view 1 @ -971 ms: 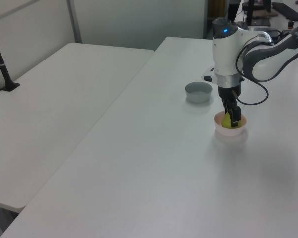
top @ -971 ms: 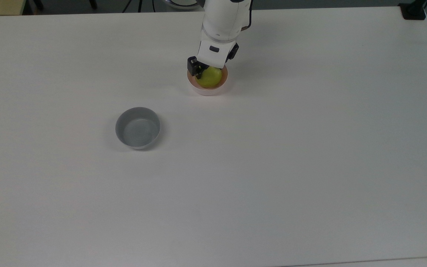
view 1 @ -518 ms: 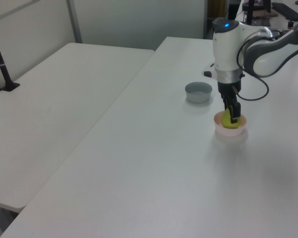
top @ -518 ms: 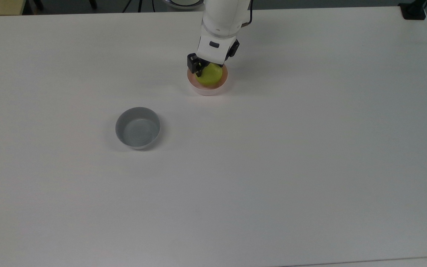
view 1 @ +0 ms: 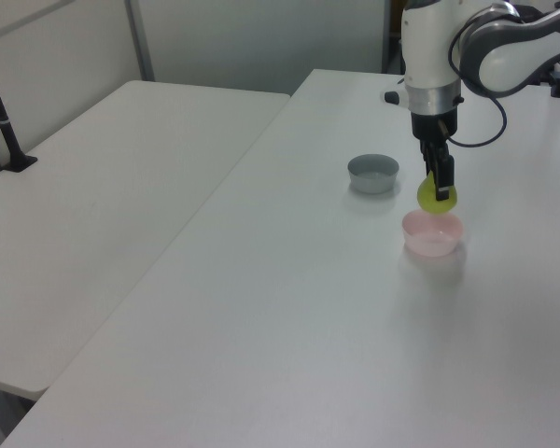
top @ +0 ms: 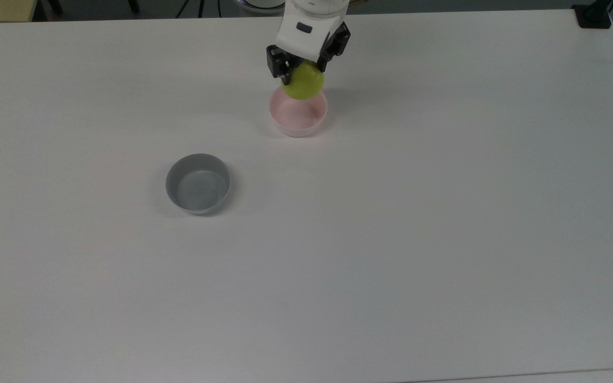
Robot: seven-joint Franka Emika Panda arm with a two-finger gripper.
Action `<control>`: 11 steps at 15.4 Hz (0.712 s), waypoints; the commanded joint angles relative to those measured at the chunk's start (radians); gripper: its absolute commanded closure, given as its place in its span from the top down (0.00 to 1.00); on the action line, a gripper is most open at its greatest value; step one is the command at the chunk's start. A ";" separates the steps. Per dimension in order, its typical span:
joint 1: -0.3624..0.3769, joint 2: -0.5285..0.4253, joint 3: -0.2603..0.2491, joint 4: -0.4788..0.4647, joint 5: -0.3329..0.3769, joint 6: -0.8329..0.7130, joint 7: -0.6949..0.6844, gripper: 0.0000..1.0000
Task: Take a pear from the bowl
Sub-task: 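Lift the pear out of the pink bowl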
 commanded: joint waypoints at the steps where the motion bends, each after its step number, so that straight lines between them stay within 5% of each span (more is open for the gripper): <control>1: -0.052 -0.009 -0.022 0.010 0.013 -0.026 0.031 0.49; 11: -0.287 0.065 -0.044 0.001 -0.006 0.071 0.034 0.51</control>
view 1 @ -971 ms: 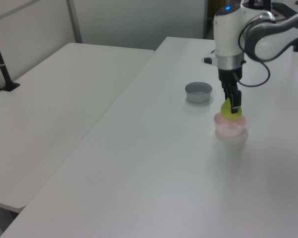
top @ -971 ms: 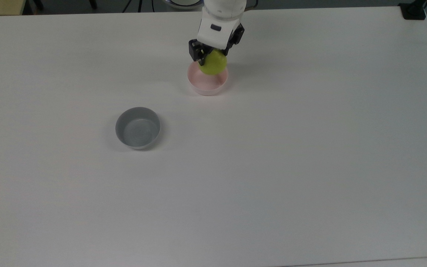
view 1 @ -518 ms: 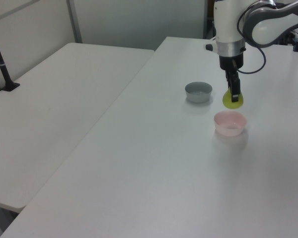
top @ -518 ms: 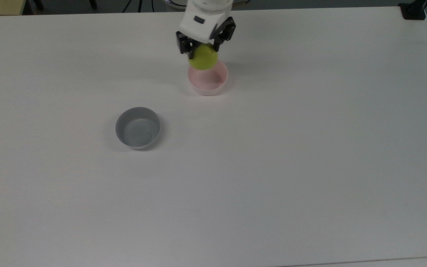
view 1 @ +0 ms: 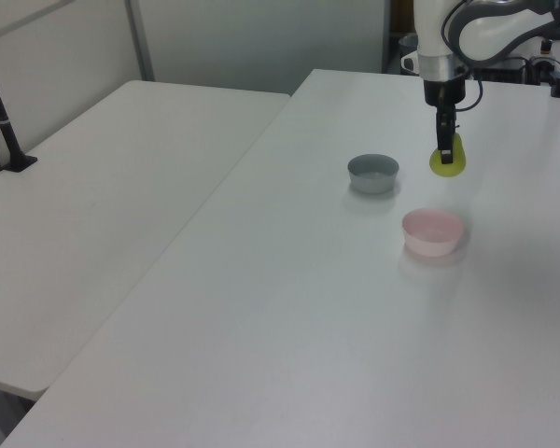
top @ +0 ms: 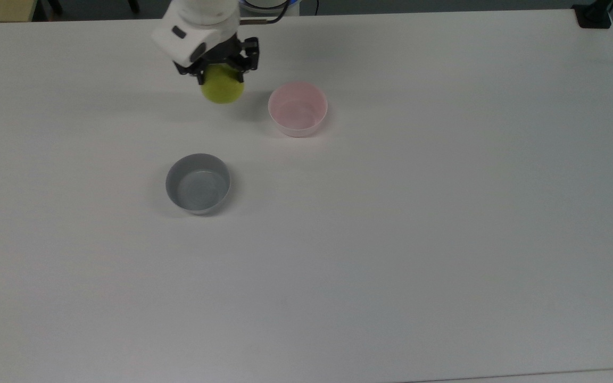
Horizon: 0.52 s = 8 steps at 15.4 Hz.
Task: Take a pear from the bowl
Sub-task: 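Carry the pear away from the pink bowl and lower it to the table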
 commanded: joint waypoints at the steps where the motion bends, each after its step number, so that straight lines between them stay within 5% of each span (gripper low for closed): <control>1: -0.048 0.080 0.003 0.001 -0.026 0.082 0.016 0.51; 8: -0.091 0.186 0.003 -0.002 -0.069 0.202 0.016 0.57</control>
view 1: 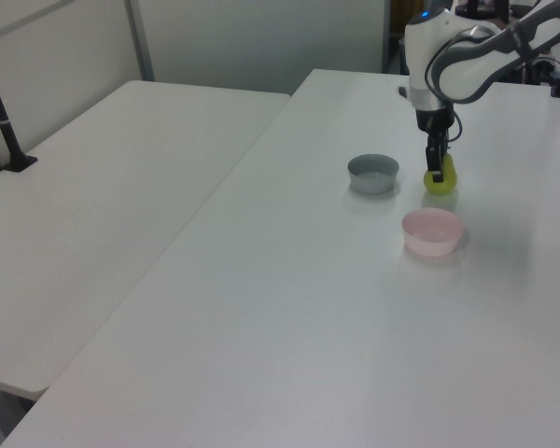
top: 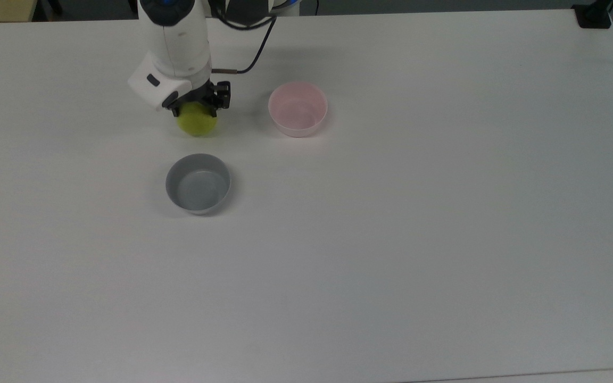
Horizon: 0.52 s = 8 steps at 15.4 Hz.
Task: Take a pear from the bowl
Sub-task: 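Carry the pear away from the pink bowl and lower it to the table, then open the gripper, release the pear, and raise the gripper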
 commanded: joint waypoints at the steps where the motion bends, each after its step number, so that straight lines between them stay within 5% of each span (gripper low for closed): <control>1: -0.010 0.008 0.004 0.002 -0.023 0.032 0.016 0.59; 3: -0.014 0.007 0.004 0.002 -0.023 0.032 0.014 0.76; 4: -0.014 0.005 0.004 0.003 -0.023 0.031 0.016 1.00; 8: -0.002 -0.036 0.007 0.014 -0.020 0.015 0.037 1.00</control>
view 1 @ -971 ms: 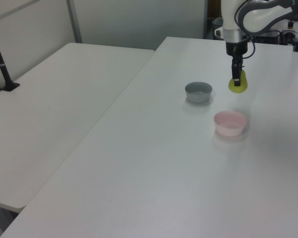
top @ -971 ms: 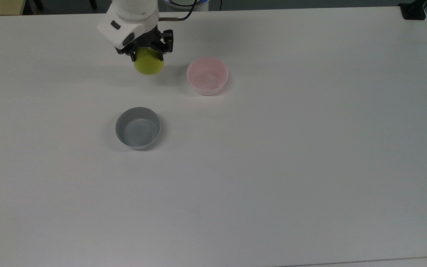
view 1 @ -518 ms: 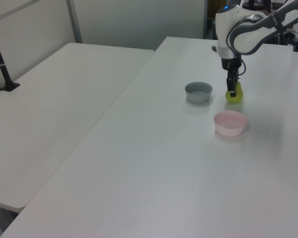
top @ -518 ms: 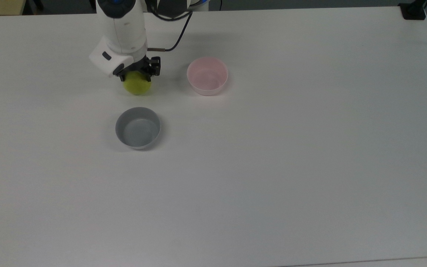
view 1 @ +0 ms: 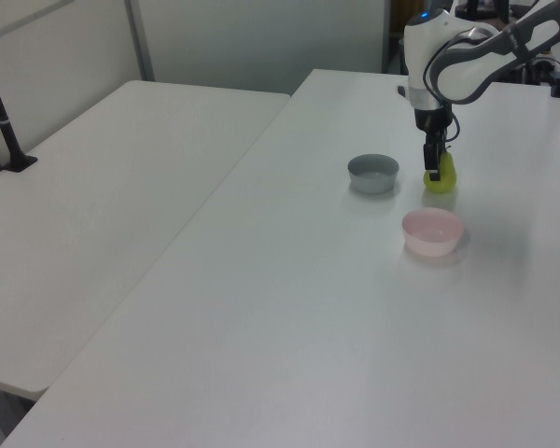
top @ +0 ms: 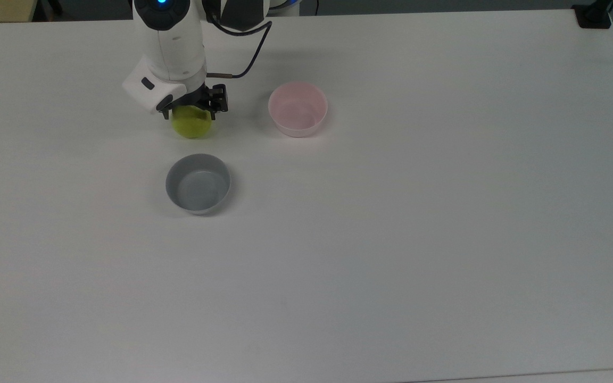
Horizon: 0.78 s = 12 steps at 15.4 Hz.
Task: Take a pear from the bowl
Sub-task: 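Open the gripper, release the pear, and raise the gripper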
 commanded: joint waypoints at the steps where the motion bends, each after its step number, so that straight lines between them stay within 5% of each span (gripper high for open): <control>1: 0.011 -0.054 0.010 0.007 -0.015 0.007 0.049 1.00; 8: 0.105 -0.063 0.019 0.316 0.005 -0.284 0.171 1.00; 12: 0.122 -0.092 0.030 0.427 0.100 -0.395 0.174 1.00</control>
